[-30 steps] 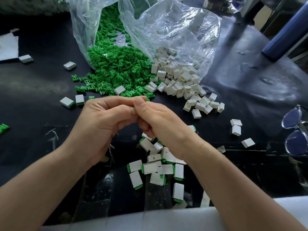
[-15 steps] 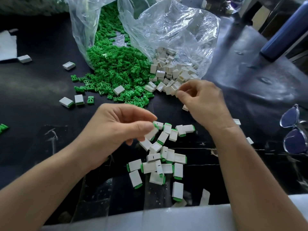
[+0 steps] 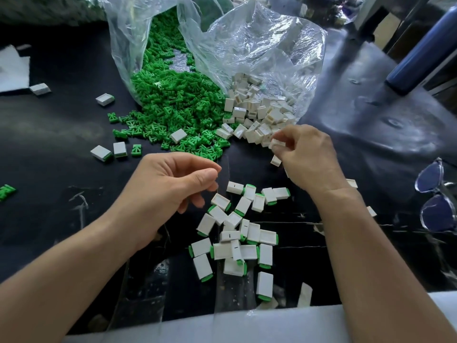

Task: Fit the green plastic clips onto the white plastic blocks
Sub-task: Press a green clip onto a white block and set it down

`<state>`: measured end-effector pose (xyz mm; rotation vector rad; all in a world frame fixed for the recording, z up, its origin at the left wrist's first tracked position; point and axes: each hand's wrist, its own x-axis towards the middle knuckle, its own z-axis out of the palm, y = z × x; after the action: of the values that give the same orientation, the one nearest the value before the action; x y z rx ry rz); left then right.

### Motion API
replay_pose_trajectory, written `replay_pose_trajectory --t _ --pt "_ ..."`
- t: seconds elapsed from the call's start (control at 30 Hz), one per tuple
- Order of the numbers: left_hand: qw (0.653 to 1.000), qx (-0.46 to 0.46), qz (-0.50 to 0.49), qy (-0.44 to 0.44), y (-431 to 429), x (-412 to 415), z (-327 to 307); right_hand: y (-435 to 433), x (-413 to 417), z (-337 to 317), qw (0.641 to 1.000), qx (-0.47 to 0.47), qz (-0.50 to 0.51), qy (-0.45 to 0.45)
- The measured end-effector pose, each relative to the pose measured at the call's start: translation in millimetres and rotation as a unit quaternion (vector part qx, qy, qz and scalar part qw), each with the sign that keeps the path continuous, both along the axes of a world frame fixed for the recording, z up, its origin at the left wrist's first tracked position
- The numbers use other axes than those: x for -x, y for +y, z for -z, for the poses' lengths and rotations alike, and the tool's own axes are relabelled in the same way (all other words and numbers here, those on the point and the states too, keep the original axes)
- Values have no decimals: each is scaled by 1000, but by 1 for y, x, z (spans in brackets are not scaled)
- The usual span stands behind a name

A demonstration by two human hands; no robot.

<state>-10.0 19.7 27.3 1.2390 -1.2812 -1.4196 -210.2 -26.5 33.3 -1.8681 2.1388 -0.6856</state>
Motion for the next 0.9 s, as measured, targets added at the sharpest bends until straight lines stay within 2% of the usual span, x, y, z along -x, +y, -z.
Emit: replay_pose_trajectory --t 0.07,0.17,0.27,0.4,0.7,0.9 --pt "1000 0 -25 -6 -2 0 2 5 -12 -2 995 27 -50 -77" --pt "999 -1 -53 -2 -3 0 3 15 -33 -2 980 12 -139 -145" --pt "998 3 -61 -9 -5 0 4 23 -47 -1 965 2 -200 -167" --pt "999 6 -33 -7 -5 0 5 30 -54 -2 959 4 -240 -153" --pt "999 5 -50 11 -5 -1 5 27 -52 -1 954 11 -258 -155" --pt "992 -27 -111 45 -11 -5 3 16 -39 -1 977 55 -155 -136"
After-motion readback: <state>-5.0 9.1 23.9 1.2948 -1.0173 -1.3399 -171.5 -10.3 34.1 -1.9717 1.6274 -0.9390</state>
